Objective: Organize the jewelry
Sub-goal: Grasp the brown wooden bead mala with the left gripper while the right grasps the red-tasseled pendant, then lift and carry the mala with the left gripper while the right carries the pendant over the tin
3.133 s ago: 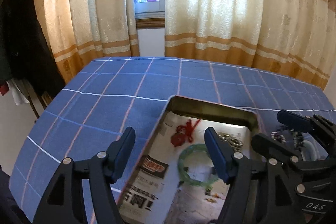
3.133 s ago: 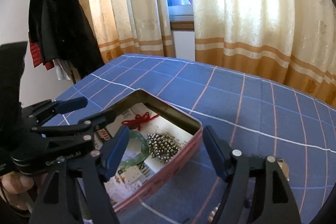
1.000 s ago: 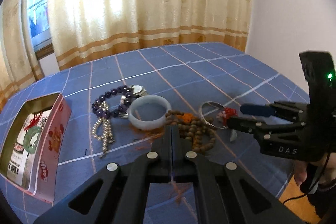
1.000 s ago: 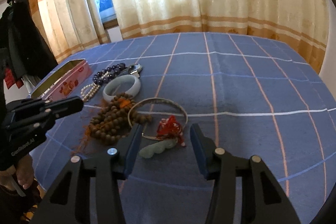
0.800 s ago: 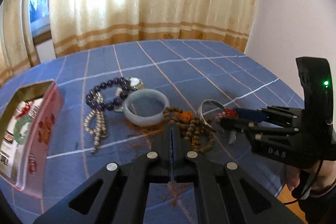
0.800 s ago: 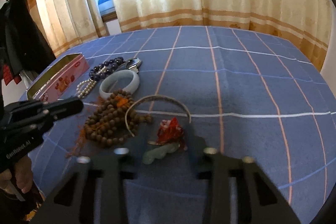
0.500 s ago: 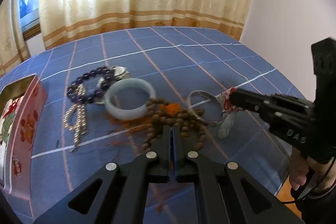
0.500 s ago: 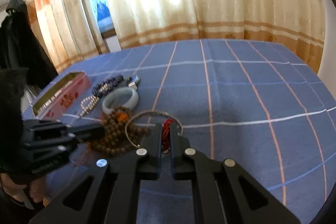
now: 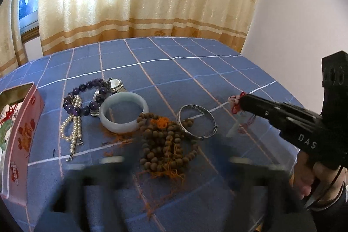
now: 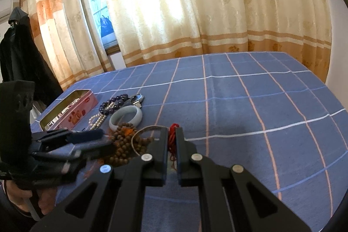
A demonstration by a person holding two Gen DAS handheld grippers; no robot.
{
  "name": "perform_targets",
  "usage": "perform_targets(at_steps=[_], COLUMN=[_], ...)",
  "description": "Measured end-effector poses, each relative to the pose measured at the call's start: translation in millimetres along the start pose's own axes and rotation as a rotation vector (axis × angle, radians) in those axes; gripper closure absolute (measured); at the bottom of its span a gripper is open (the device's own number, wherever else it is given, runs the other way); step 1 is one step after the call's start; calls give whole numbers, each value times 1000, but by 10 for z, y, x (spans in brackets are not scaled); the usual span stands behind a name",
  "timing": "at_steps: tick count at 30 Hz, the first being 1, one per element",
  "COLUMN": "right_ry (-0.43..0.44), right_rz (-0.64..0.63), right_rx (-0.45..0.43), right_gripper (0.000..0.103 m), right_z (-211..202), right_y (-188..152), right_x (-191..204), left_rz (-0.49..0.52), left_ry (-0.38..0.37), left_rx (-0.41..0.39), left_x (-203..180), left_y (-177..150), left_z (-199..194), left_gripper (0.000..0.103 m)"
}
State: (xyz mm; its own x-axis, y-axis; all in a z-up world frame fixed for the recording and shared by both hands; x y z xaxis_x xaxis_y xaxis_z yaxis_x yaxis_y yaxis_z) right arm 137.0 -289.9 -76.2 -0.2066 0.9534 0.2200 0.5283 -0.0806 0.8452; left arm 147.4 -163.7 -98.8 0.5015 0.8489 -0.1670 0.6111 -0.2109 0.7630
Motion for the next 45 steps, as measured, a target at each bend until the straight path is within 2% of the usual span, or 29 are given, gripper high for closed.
perform_targets(at_steps=[5,8,11,12,13,16,25,27,30,37,45], right_ry=[3,3,9,11,14,18,21,24,29,37,51], right_rz=[7,15,17,18,20,24,24,18,9,-6,-38], right_rx=[-14,-20,-19,-16,-14,-10,-31,-33,-31,-38,-45], right_gripper=[95,95,95,95,95,95,95,95,95,95,95], right_z=[-44,-62,-59,-49,-46,-36,-43,-37,-31,-83,-80], right_y=[-5,1,-20,-35,-44,-65,-33,-25,-16,19,122], right_x=[-19,-39,-44,-39,-38,-45,-28,9,63,123,254], left_rz=[5,27,29,40,48,76,76,74,142,80,39], left_ry=[41,125,129,128,115,104,129,141,247,215,232], left_rx=[55,98,131,127,134,130,-20,-33,-83,-97,-147], left_x=[22,67,63,45,26,-12,65,115,141,308,404], left_y=[-67,-126,-160,-161,-172,-188,-41,4,67,144,208], left_z=[121,231,326,335,352,340,-256,-314,-432,-468,-631], left_gripper=[14,14,15,23,52,62,64,64,64,64,64])
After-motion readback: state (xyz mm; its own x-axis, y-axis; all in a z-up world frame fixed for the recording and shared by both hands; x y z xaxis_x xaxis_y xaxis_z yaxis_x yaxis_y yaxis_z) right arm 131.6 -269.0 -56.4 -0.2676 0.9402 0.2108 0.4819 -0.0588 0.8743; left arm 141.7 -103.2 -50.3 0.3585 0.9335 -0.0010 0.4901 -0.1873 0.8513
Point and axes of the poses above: each gripper's, at about its wrist camera, not at the fingertips, and z roughly the way its jaws point, x to its left, y to its top, the point moved 7 cm from there along z, roughly the way its jaws point, and after that the axes turned 1 degree about -x, right-handed, at the moved point
